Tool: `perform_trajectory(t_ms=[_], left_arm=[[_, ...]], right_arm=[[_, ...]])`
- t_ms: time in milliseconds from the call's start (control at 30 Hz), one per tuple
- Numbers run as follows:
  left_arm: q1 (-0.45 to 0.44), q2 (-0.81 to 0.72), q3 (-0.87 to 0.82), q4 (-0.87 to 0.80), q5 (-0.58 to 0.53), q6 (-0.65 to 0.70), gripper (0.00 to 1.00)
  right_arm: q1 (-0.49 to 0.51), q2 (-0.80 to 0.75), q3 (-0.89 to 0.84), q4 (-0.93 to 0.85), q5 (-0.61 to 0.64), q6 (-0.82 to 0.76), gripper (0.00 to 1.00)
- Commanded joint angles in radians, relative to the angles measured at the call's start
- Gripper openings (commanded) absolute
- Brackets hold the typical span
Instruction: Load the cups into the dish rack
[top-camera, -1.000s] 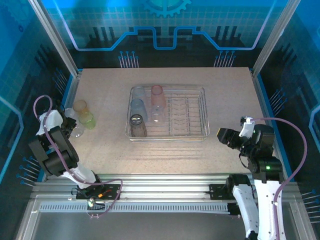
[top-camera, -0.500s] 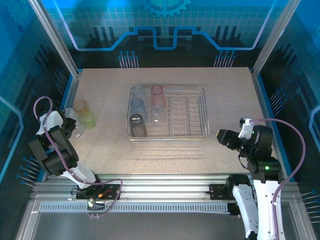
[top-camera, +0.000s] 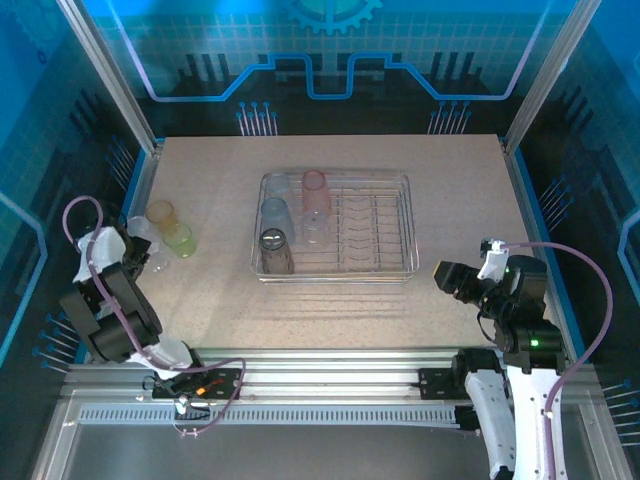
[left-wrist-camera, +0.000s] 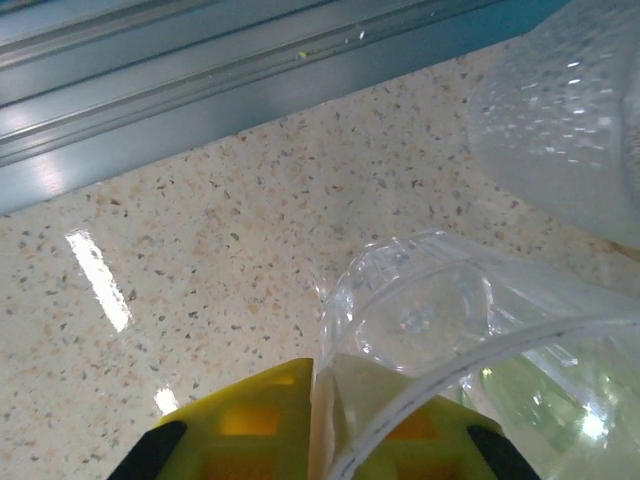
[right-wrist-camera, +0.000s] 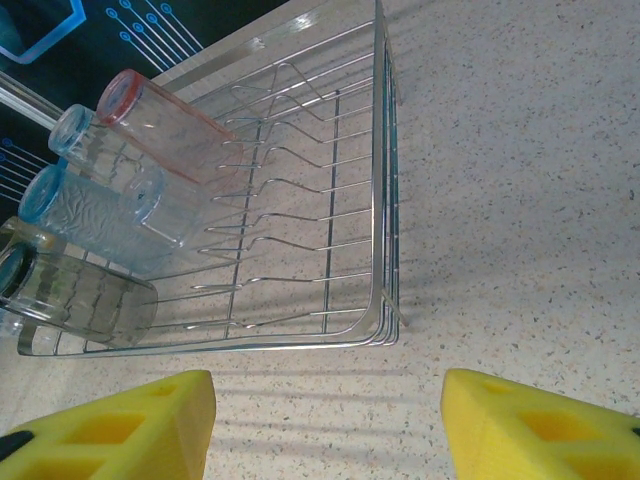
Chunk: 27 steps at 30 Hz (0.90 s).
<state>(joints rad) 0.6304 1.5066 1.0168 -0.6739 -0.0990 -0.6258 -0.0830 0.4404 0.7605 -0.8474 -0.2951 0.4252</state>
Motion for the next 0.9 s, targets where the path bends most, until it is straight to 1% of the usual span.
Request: perform_trajectory(t_ms=[0, 133, 167, 233, 300, 400, 467, 533, 633, 700, 800, 867], left_arm=[[0.012, -0.105, 0.002, -0.044, -0.002, 0.028, 0.0], [0.013, -0.244, 0.012, -0.105, -0.029, 0.057, 0.0], [0.012, -0.299, 0.012, -0.119, -0.041, 0.055, 0.0], [0.012, -0.42, 0.005, -0.11, -0.031, 0.045, 0.0], [0.012, -0.551, 0.0, -0.08, 0.02, 0.001, 0.0], [0.012, -0.661, 0.036, -0.059, 0.114, -0.083, 0.0], [0.007, -0.66, 0.118, -0.109, 0.187, -0.146, 0.0], [-0.006, -0.638, 0.168, -0.111, 0.29, -0.227, 0.0], [-0.066, -0.622, 0.163, -0.019, 0.406, -0.364, 0.0], [-0.125, -0.619, 0.142, 0.028, 0.42, -0.445, 0.0], [-0.267, -0.605, 0.125, 0.109, 0.403, -0.507, 0.0], [-0.373, -0.574, 0.118, 0.179, 0.412, -0.546, 0.0]], right_arm=[[0.013, -0.002, -0.006, -0.001, -0.008, 0.0, 0.62], [0.014, -0.002, -0.001, 0.011, -0.02, -0.003, 0.62], [0.014, -0.002, -0.001, 0.017, -0.025, -0.002, 0.62], [0.014, -0.003, -0.006, 0.04, -0.042, 0.006, 0.62], [0.013, -0.003, -0.016, 0.072, -0.055, 0.026, 0.62], [0.014, 0.007, -0.023, 0.121, -0.073, 0.054, 0.62], [0.014, 0.028, -0.01, 0.155, -0.084, 0.065, 0.62], [0.015, 0.046, 0.01, 0.18, -0.085, 0.064, 0.61], [0.019, 0.068, 0.047, 0.205, -0.062, 0.047, 0.62], [0.019, 0.075, 0.072, 0.22, -0.029, 0.038, 0.62], [0.019, 0.081, 0.102, 0.258, 0.014, 0.029, 0.63], [0.019, 0.086, 0.114, 0.28, 0.037, 0.031, 0.64]])
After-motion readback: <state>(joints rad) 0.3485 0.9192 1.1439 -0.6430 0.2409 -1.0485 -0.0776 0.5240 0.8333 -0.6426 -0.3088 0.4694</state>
